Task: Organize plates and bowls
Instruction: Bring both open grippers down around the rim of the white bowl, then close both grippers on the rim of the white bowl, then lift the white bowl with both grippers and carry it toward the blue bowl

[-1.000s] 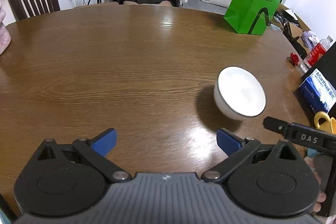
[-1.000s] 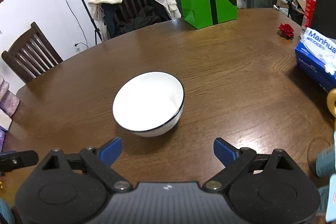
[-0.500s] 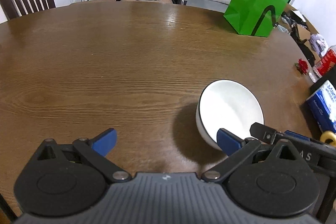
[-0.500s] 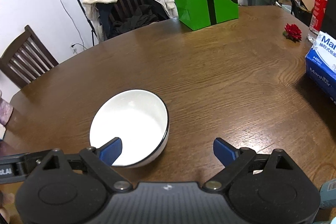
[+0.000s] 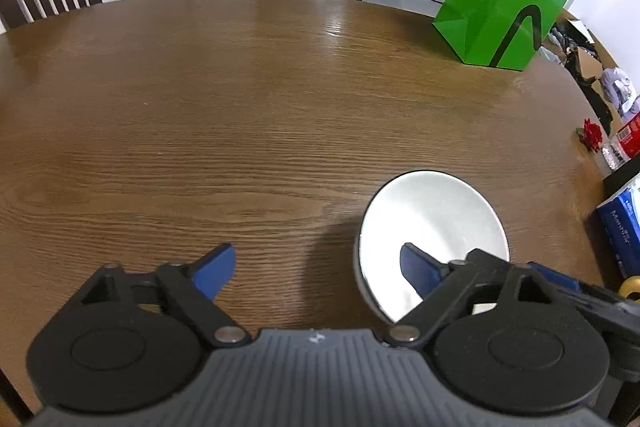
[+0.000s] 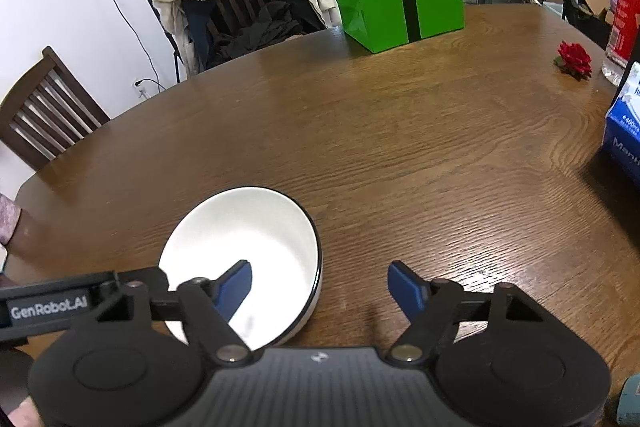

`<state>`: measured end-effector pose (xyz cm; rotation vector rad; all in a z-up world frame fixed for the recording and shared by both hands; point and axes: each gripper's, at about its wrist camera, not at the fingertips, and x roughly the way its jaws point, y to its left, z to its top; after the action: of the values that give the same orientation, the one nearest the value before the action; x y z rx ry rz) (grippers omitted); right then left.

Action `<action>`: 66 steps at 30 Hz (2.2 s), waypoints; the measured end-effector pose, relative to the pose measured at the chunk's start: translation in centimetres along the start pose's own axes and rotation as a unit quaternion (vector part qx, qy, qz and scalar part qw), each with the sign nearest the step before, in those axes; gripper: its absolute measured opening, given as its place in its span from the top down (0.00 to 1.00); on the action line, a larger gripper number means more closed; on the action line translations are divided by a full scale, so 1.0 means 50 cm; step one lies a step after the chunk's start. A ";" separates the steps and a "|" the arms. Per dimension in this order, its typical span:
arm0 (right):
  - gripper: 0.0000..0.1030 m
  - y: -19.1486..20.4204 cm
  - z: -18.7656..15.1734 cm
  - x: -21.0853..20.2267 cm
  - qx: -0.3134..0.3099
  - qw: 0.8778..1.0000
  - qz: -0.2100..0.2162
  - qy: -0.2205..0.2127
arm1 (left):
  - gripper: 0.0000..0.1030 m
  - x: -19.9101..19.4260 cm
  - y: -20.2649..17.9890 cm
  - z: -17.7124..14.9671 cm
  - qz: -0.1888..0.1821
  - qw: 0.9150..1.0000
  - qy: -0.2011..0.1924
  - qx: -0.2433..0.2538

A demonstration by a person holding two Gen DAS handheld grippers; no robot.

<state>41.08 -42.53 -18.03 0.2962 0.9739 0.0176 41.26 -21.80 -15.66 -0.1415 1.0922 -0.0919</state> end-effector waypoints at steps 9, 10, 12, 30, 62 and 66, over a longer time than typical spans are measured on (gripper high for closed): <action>0.62 -0.016 -0.002 0.028 0.018 1.000 0.016 0.018 | 0.47 0.031 -0.015 0.010 -0.016 1.000 0.014 -0.005; 0.63 -0.017 -0.002 0.031 0.020 0.999 0.017 0.020 | 0.51 0.035 -0.016 0.011 -0.018 1.000 0.016 -0.006; 0.69 -0.019 -0.002 0.035 0.023 0.999 0.021 0.022 | 0.59 0.041 -0.020 0.012 -0.023 1.000 0.017 -0.007; 0.89 -0.013 -0.005 0.045 0.031 0.999 0.027 0.024 | 0.92 0.051 -0.028 0.013 -0.034 0.999 0.021 0.004; 0.89 0.012 -0.015 0.027 0.012 0.999 0.022 0.021 | 0.92 0.013 -0.025 -0.013 -0.022 0.999 0.011 0.033; 0.89 0.013 -0.017 0.020 0.010 1.000 0.023 0.020 | 0.92 0.002 -0.018 -0.018 -0.022 0.999 0.008 0.031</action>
<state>41.02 -41.54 -19.11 0.3367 1.0067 0.0553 40.51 -22.78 -16.02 -0.1099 1.1007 -0.1656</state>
